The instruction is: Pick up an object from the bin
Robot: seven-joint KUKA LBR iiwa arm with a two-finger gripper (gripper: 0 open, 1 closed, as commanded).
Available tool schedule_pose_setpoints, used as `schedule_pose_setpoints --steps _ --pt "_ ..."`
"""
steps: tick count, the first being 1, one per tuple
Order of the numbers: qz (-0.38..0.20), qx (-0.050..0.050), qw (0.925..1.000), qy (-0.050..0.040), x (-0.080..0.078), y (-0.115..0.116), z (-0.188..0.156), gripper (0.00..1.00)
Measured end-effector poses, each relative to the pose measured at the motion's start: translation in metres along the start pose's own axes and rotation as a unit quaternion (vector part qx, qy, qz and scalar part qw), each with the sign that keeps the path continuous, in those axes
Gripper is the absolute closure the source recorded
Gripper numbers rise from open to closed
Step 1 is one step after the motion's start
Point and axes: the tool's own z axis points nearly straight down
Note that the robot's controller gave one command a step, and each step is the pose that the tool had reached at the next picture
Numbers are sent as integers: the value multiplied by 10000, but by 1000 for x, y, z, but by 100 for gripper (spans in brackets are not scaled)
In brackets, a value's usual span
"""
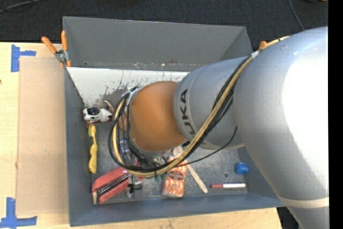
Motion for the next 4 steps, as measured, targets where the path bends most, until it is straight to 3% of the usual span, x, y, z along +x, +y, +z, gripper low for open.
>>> schedule_pose_setpoints --steps 1,3,4 --pt "-115 27 9999 30 -10 11 16 100" --pt "-97 24 9999 29 -10 10 16 100" --pt "119 46 9999 43 15 18 16 100"
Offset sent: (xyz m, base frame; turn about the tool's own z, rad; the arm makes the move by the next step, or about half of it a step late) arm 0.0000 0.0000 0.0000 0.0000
